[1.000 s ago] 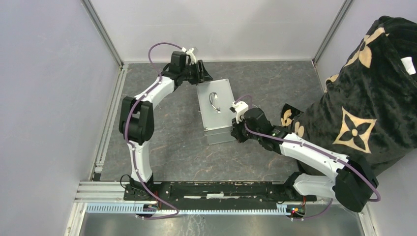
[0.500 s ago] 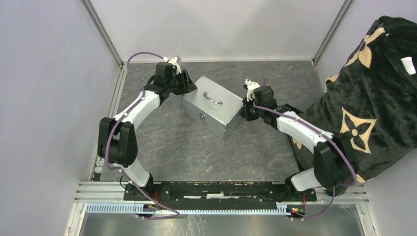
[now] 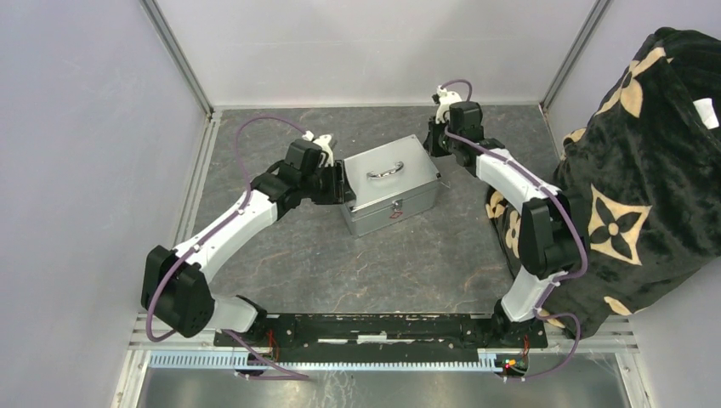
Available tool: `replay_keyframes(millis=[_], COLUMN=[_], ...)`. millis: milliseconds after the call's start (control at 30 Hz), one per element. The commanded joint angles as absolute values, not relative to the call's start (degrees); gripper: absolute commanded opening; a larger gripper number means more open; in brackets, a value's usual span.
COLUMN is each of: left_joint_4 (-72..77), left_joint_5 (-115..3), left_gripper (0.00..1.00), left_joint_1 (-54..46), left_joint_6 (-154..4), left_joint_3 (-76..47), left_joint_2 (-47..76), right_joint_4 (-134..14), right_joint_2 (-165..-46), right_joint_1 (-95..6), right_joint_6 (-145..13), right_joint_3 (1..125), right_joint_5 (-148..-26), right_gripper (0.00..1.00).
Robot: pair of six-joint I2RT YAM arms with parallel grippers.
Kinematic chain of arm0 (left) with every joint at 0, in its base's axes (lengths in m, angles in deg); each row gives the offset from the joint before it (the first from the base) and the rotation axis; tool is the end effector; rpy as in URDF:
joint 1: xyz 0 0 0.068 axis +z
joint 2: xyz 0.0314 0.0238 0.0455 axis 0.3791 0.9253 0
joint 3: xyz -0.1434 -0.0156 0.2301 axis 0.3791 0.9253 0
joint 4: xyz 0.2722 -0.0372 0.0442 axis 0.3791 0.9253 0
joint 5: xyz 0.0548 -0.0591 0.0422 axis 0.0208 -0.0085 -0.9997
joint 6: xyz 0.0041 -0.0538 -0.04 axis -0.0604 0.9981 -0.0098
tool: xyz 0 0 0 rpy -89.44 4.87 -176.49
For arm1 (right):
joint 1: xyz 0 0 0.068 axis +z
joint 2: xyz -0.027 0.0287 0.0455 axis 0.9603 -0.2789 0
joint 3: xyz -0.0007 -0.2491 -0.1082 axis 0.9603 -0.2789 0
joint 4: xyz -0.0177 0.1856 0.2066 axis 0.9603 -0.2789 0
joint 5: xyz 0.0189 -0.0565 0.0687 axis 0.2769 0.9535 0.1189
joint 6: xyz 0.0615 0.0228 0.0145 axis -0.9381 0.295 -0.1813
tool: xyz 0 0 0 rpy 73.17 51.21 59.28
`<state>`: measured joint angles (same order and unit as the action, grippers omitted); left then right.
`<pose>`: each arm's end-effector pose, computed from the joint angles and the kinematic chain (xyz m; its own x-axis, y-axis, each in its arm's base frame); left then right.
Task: Organize the medicine kit
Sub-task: Adjust the medicine box at the center of the board.
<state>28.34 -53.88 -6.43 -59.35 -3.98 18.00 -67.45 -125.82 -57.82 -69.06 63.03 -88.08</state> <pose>0.2891 -0.1693 0.2667 -0.7817 -0.0800 -0.6185 0.2663 0.8540 -0.4470 0.4222 0.1292 0.2413 -0.5878 0.0047 -0.8090 -0.2977 0.9286 0.2217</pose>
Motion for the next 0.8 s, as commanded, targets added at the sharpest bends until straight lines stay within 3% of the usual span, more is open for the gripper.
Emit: replay_keyframes(millis=[0, 267, 433, 567, 767], left_joint_4=[36.93, 30.24, 28.61, 25.22, 22.51], left_joint_5=[-59.56, -59.41, -53.64, -45.17, -39.83], left_gripper=[0.57, 0.61, 0.64, 0.65, 0.66], left_joint_1=[-7.03, 2.18, 2.73, 2.7, 2.59], left_joint_6=[-61.05, -60.24, -63.02, -63.81, -63.21], left_joint_3=[-10.51, -21.96, -27.87, -29.46, -27.11], left_joint_2=[14.72, 22.25, 32.49, 38.2, 39.7], right_joint_4=[-66.78, -67.17, -61.73, -50.58, -46.21], right_joint_2=[-116.04, -97.9, -91.08, -89.97, -93.1], right_joint_1=[-58.49, -59.24, -59.3, -59.16, -59.26], right_joint_6=[-68.3, -72.55, -79.4, -86.79, -88.42], right_joint_3=[60.0, 39.11, 28.64, 21.56, 21.43], right_joint_5=[-78.14, -79.26, -94.37, -104.38, -101.47], right_gripper=[0.13, 0.14, 0.13, 0.13, 0.12])
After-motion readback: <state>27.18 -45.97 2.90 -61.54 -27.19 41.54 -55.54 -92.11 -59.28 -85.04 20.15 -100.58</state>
